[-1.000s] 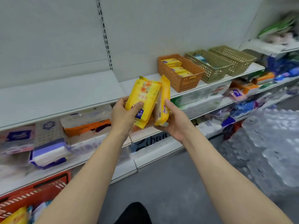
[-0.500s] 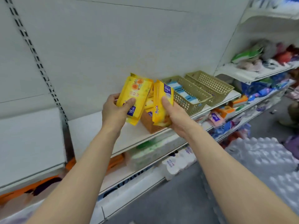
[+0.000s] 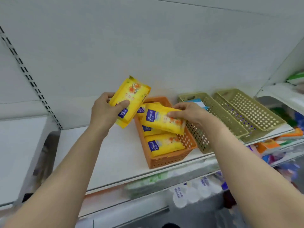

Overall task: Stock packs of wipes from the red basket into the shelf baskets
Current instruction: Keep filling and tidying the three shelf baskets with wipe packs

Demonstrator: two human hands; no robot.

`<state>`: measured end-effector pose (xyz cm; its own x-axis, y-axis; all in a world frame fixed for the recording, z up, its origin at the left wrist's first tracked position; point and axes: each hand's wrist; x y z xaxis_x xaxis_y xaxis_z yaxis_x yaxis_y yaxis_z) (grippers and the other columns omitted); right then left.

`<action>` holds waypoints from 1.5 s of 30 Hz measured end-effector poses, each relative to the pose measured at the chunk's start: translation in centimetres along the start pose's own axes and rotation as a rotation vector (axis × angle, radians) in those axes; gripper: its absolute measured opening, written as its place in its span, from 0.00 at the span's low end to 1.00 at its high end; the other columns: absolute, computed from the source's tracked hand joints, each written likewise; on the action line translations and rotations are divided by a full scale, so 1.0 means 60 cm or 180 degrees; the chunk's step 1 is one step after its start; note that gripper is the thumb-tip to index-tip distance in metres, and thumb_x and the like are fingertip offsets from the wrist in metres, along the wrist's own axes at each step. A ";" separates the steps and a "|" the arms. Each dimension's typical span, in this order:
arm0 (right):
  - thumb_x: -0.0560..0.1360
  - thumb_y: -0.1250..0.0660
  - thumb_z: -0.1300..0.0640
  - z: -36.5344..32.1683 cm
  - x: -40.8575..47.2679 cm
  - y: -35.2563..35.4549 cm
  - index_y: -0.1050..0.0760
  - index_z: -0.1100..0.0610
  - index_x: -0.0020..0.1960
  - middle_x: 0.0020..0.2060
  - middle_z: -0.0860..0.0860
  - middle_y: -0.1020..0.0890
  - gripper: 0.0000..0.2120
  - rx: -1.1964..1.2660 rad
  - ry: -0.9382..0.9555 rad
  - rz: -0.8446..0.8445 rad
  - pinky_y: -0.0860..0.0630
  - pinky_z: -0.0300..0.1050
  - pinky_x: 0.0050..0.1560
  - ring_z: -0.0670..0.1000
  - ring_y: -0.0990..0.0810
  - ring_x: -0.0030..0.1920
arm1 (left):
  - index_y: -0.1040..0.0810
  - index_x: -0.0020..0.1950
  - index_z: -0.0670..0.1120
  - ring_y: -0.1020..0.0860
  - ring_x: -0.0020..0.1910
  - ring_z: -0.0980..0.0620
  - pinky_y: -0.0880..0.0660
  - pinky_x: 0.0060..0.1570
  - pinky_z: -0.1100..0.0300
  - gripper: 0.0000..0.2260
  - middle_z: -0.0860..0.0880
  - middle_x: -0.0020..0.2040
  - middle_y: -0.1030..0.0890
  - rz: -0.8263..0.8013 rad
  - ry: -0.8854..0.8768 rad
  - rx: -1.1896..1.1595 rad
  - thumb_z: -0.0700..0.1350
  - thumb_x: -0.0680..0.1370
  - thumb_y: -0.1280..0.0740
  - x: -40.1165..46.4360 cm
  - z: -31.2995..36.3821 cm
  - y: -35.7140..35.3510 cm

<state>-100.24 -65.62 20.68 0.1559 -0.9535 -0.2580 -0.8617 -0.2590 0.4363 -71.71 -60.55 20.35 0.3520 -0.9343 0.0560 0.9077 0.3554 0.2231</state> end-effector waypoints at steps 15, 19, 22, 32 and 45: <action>0.68 0.26 0.38 0.056 0.102 -0.047 0.25 0.44 0.64 0.61 0.50 0.24 0.27 -0.2181 0.1312 0.0179 0.27 0.49 0.60 0.52 0.26 0.63 | 0.22 0.59 0.50 0.18 0.47 0.51 0.21 0.44 0.54 0.19 0.48 0.53 0.19 0.0592 0.0336 0.0262 0.50 0.71 0.22 -0.045 0.006 -0.071; 0.70 0.27 0.40 0.073 0.110 -0.047 0.24 0.48 0.60 0.57 0.48 0.22 0.23 -0.2383 0.1863 0.0424 0.31 0.49 0.58 0.52 0.28 0.62 | 0.22 0.57 0.51 0.18 0.46 0.52 0.20 0.45 0.54 0.17 0.49 0.52 0.19 0.0639 0.0413 0.0270 0.49 0.71 0.22 -0.076 0.003 -0.092; 0.76 0.29 0.48 0.054 0.109 -0.029 0.22 0.52 0.60 0.54 0.48 0.19 0.15 -0.0701 0.1564 0.0418 0.25 0.46 0.58 0.50 0.22 0.58 | 0.21 0.57 0.51 0.17 0.47 0.52 0.21 0.44 0.55 0.18 0.49 0.52 0.18 0.0578 0.0476 0.0415 0.50 0.70 0.22 -0.098 0.007 -0.097; 0.68 0.21 0.58 -0.014 0.047 0.027 0.22 0.56 0.58 0.49 0.53 0.15 0.21 0.0885 0.0708 -0.0969 0.19 0.43 0.41 0.49 0.15 0.44 | 0.22 0.64 0.52 0.26 0.61 0.53 0.28 0.55 0.60 0.26 0.52 0.61 0.24 0.0449 -0.0106 0.1249 0.51 0.68 0.20 -0.106 0.046 -0.140; 0.66 0.20 0.58 0.063 0.018 0.019 0.24 0.55 0.60 0.53 0.56 0.15 0.25 0.1300 -0.0140 -0.0899 0.17 0.54 0.51 0.55 0.14 0.50 | 0.25 0.67 0.51 0.19 0.49 0.56 0.22 0.45 0.62 0.23 0.51 0.54 0.17 0.0150 0.0304 0.0652 0.49 0.74 0.24 -0.147 0.018 -0.149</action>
<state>-102.86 -66.35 17.65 0.3977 -0.8451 -0.3572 -0.9088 -0.4163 -0.0269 -83.19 -55.50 18.90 0.4218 -0.9065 -0.0193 0.8279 0.3763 0.4159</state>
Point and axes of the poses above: each hand's wrist, its own x-axis towards the middle knuckle, its own y-axis out of the back of the hand, z = x × y
